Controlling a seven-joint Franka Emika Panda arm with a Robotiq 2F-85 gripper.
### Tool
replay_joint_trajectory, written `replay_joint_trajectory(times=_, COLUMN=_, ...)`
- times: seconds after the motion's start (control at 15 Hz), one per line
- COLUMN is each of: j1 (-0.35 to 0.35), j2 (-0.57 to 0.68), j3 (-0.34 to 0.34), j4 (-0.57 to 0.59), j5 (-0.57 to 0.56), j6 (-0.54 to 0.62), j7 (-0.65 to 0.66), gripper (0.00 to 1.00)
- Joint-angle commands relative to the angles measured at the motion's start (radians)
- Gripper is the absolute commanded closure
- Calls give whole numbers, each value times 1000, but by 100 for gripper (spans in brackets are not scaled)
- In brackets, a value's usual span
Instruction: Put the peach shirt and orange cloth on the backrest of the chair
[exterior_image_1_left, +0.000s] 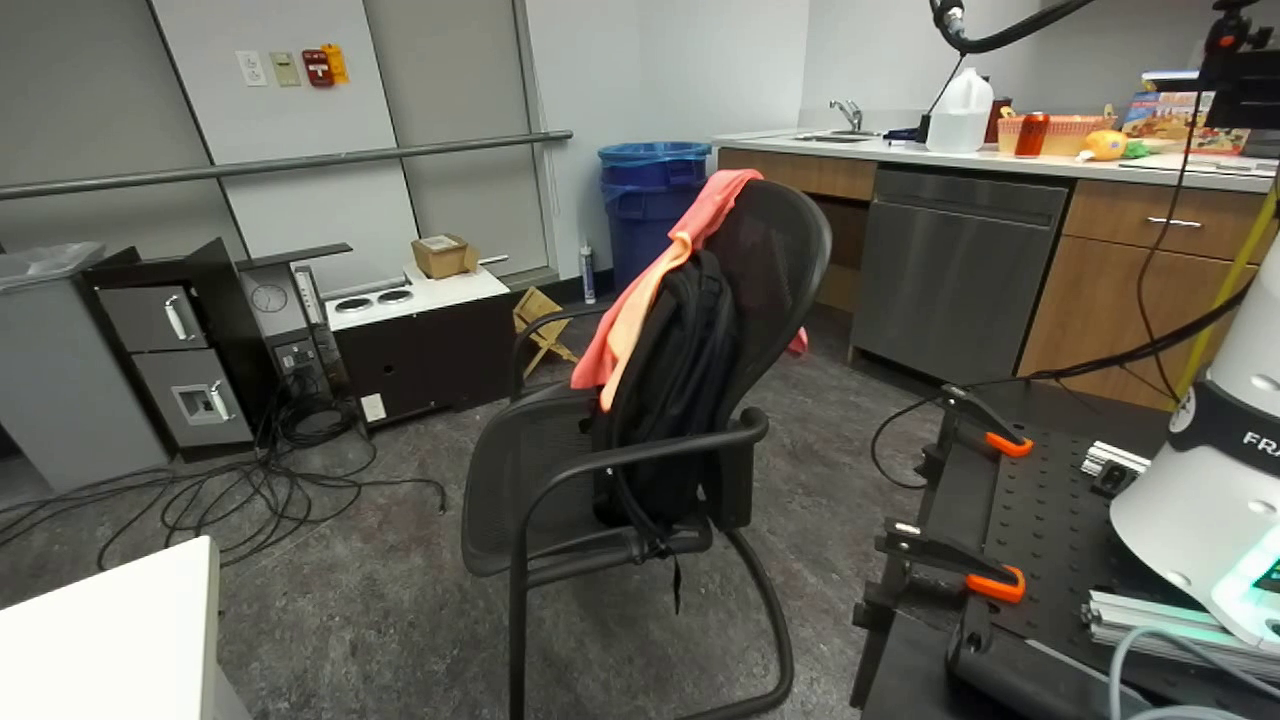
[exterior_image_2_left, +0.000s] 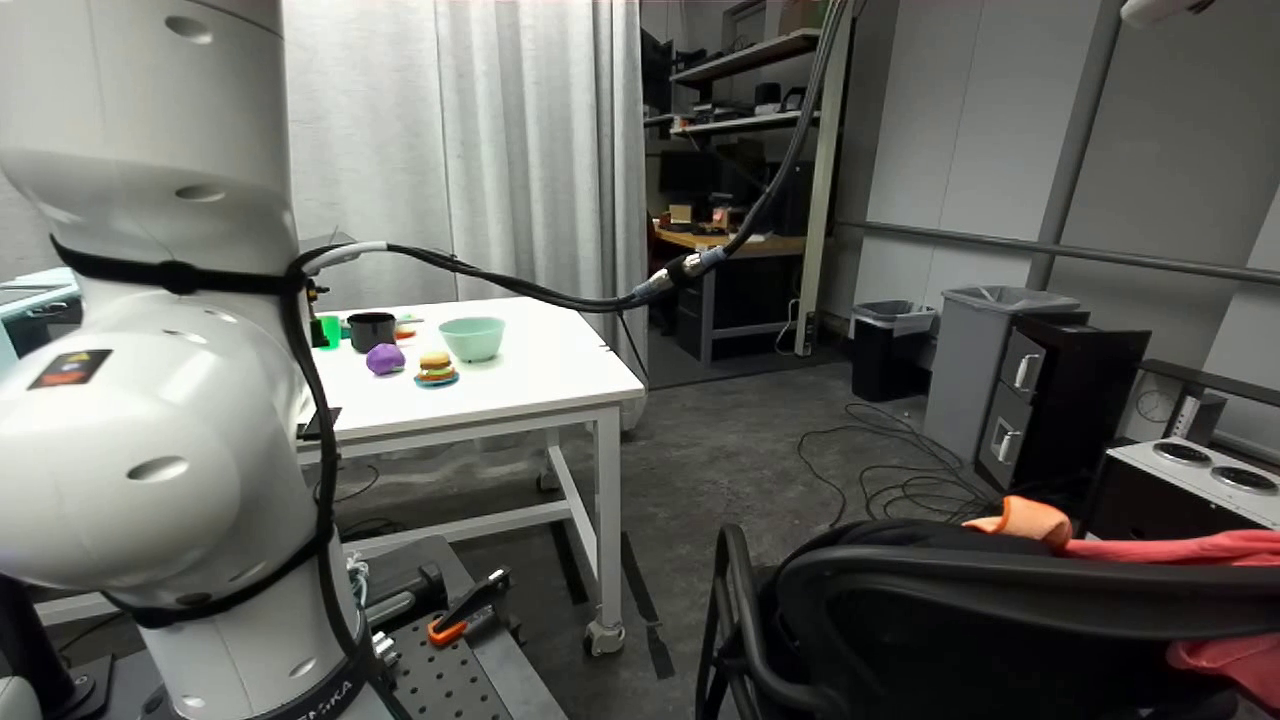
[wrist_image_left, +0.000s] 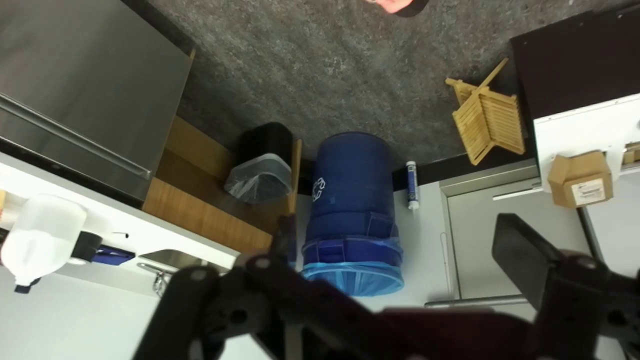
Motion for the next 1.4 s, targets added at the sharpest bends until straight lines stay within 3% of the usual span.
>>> replay_joint_trajectory(times=0.0, j1=36, j2=-49, j3=33, j4=-82, j5=32, j6=7, j7=-58, gripper=0)
replay_joint_trajectory(times=0.4, j1=75, j2=-4, j3=81, j4=-144, j5=63, j6=3, j7=-96, gripper=0)
replay_joint_trajectory(times=1.33, j1=130, j2=185, j3=89, j4=-205, j5=52, j6=-14, j7=-136, gripper=0)
